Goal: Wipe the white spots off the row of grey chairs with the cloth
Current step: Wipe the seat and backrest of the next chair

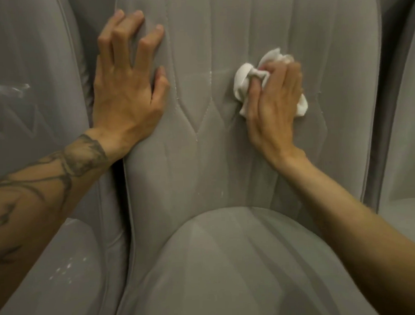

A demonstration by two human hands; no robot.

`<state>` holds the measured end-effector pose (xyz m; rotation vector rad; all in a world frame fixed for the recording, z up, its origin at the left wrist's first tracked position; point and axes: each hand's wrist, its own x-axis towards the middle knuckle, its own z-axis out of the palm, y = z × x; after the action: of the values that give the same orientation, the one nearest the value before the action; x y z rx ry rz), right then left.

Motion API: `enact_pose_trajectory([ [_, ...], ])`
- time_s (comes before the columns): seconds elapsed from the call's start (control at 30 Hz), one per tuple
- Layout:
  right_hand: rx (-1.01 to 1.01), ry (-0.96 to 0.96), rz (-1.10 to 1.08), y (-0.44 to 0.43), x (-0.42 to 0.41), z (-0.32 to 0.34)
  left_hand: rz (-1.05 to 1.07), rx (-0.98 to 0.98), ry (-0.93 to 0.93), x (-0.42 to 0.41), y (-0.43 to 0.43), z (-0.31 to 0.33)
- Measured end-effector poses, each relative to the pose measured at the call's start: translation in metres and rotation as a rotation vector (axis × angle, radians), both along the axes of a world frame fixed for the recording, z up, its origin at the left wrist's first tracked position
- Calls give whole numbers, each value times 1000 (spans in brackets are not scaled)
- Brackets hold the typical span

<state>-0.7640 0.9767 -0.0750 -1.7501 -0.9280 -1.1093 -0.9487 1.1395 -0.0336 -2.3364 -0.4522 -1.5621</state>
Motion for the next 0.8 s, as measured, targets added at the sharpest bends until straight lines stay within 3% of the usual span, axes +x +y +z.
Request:
enact_pose_trajectory([
  [0.13,-348,-212,149,-1,-31,-43,1,1,-2,1,-2,1],
  [0.2,-452,-284,198,-10,-20,-32,-4,-10,-1,1,-3,2],
  [0.27,-377,-303,128,-4,-5,6,-7,-15,-6,0,-4,1],
  [0.4,39,-129,3,25,2,78,-4,-18,-11,0,-3,1],
  [0.43,13,-110,-20,30,-6,73,-4,-18,-13,0,-3,1],
  [0.57,-511,-338,200,12,-37,11,-32,-29,-16,-1,-6,2],
  [0.63,-655,-496,242,4,-21,31,-47,-49,-13,-3,-6,3],
  [0.7,-511,-460,163,17,1,76,-44,-66,-9,-4,-6,3],
  [0.8,-91,-228,9,40,9,125,-52,-78,-6,-3,-6,3],
])
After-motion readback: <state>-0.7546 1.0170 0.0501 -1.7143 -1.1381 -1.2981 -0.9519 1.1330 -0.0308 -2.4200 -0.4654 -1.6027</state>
